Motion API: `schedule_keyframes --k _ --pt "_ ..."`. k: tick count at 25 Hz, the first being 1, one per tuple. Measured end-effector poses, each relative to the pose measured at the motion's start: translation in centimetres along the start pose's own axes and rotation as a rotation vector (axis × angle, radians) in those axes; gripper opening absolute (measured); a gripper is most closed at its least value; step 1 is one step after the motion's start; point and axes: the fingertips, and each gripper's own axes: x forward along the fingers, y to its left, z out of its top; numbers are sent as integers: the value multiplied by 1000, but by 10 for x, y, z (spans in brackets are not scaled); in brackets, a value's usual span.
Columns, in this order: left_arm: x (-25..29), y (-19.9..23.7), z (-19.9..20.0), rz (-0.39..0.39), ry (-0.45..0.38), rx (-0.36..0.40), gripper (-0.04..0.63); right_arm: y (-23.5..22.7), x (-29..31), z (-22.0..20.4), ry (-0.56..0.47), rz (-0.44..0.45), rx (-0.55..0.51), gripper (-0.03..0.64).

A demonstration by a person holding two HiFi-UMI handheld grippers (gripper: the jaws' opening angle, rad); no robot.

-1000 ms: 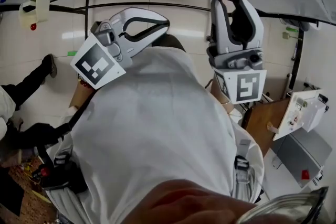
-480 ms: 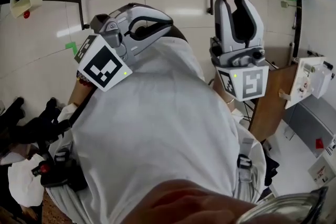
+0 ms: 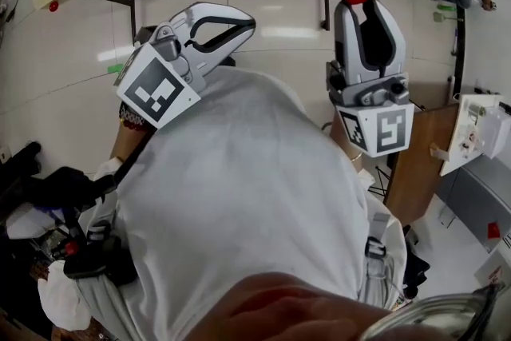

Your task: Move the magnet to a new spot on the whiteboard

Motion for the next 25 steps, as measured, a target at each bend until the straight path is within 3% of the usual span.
schedule_keyframes --k 2,5,7,15,20,25 --pt "12 -16 6 3 21 18 5 -8 -28 2 7 -20 -10 121" --pt "34 -51 20 47 62 113 5 -27 -82 -6 18 -50 27 121" --pt "43 -75 29 58 57 125 5 -30 -105 -8 23 -39 40 121" --pt "48 -140 45 110 34 -16 5 -17 -172 -10 4 38 88 121" --pt "46 -194 31 140 76 -132 5 -1 -212 -25 7 92 147 121" --pt "32 -217 31 169 70 -184 5 19 -234 -19 -3 114 169 121"
